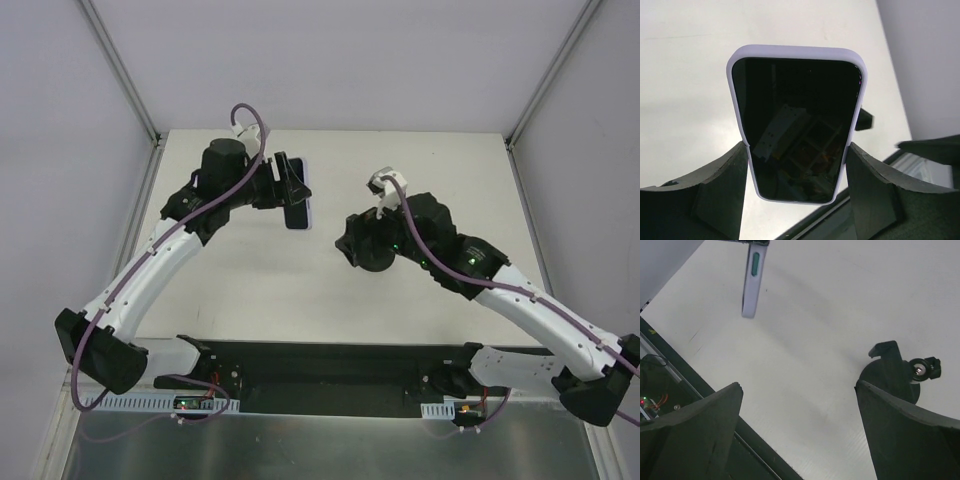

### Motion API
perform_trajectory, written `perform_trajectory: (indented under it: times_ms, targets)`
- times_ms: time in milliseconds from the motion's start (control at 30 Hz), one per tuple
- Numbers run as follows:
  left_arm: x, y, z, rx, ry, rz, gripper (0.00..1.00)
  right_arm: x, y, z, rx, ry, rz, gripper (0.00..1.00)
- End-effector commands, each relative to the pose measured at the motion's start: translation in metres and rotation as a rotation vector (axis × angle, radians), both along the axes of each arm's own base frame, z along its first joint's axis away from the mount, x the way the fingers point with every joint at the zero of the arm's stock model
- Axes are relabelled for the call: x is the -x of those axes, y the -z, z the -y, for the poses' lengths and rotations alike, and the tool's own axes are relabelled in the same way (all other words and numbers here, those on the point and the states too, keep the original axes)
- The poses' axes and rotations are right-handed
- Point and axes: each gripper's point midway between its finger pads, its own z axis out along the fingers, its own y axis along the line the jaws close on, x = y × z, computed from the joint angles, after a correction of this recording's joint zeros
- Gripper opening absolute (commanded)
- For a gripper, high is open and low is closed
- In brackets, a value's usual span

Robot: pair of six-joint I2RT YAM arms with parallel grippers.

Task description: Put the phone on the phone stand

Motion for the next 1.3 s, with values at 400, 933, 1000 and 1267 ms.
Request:
perform_trajectory:
  times_ms: [400,933,1000,1267]
  targets:
    - [0.022,-0.056,0.068,0.172,-0.033,0.13,0.0,-0.028,-0.027,-0.033,-0.142,0.197,0.1,0.84]
    - [0.036,-0.06,0.095,0.226,0.059,0.118,0.0,-0.023,-0.006,-0.046,-0.17,0.146,0.06,0.55]
    - [0.037,-0.06,0.097,0.229,0.067,0.115,0.0,-0.023,-0.007,-0.046,-0.174,0.147,0.066,0.52]
    - [0.043,-0.063,0.104,0.224,0.125,0.125,0.0,-0.02,-0.008,-0.04,-0.187,0.132,0.097,0.01]
